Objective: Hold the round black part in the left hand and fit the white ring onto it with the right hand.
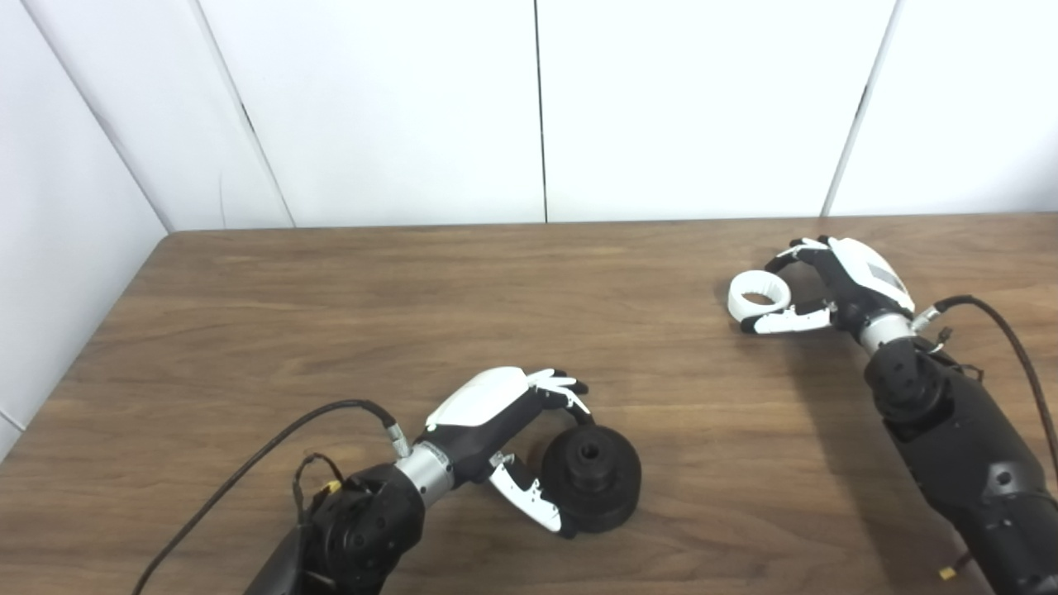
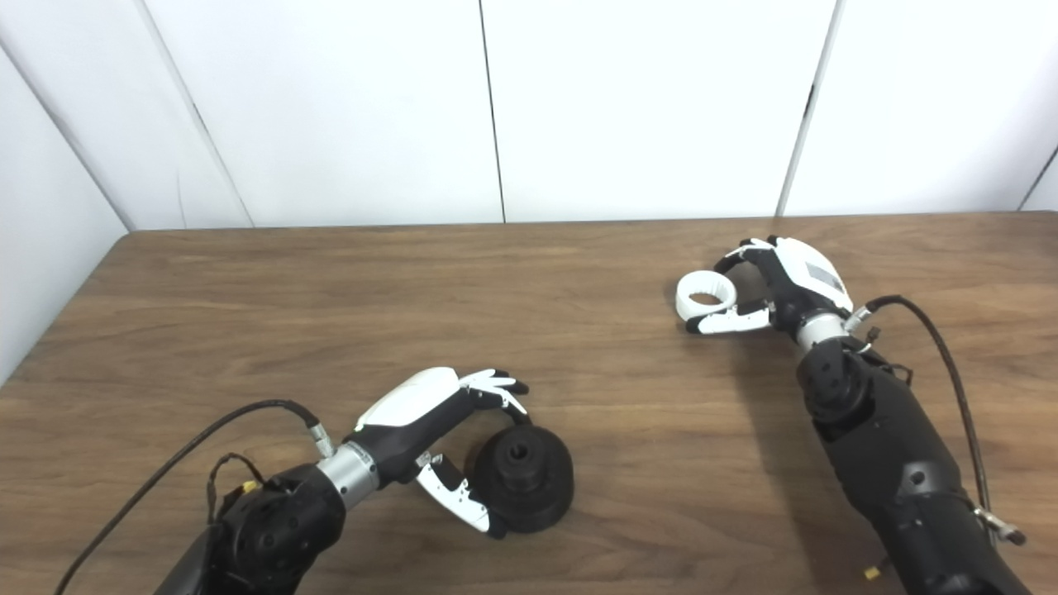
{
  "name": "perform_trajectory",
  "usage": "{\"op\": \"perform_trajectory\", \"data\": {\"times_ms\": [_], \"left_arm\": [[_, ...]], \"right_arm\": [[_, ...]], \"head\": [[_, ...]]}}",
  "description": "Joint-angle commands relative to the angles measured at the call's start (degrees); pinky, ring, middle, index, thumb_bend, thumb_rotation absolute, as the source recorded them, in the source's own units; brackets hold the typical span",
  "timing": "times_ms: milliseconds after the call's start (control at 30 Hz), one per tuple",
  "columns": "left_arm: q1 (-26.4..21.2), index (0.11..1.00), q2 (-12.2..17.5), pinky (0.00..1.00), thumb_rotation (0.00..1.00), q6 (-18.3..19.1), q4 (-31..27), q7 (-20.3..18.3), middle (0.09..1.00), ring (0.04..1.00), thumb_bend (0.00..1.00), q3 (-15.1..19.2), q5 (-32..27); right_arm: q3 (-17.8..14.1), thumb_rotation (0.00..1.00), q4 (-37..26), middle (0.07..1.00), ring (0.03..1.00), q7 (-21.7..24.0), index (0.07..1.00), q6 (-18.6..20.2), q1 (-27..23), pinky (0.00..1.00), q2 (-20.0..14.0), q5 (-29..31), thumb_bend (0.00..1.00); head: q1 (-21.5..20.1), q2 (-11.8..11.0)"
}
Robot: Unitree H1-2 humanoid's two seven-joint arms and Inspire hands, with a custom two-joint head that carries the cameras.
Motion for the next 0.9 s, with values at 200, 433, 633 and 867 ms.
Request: {"op": "perform_trajectory", "data": {"times_ms": [200,433,633,867], "left_arm": [[-0.4,0.593,0.0,0.87,0.21,-0.2,-0.9,-0.4,0.9,0.965,0.91,0.0,0.0],[-0.4,0.597,-0.1,0.88,0.22,0.2,-1.2,-0.7,0.904,0.968,0.9,-0.1,0.3],[-0.2,0.594,-0.1,0.87,0.22,0.0,-1.4,-0.4,0.899,0.963,0.9,0.0,0.5],[-0.2,0.597,-0.1,0.87,0.22,0.2,-1.5,-0.9,0.901,0.965,0.9,0.1,0.2]], "right_arm": [[0.3,0.38,-0.4,0.904,0.989,-1.6,0.698,-1.5,-3.7,0.94,-0.2,-0.3,0.91],[0.5,0.38,-0.4,0.911,0.994,-1.7,0.688,-1.3,-3.9,0.94,0.2,-0.2,0.91],[0.2,0.35,-0.6,0.907,0.996,-1.9,0.667,-1.2,-3.7,0.96,0.4,0.2,0.88],[0.0,0.32,-0.8,0.896,0.988,-2.8,0.65,-1.3,-3.2,0.94,0.3,0.3,0.85]], "head": [[0.1,0.1],[0.2,0.1],[0.1,0.3],[0.1,0.3]]}}
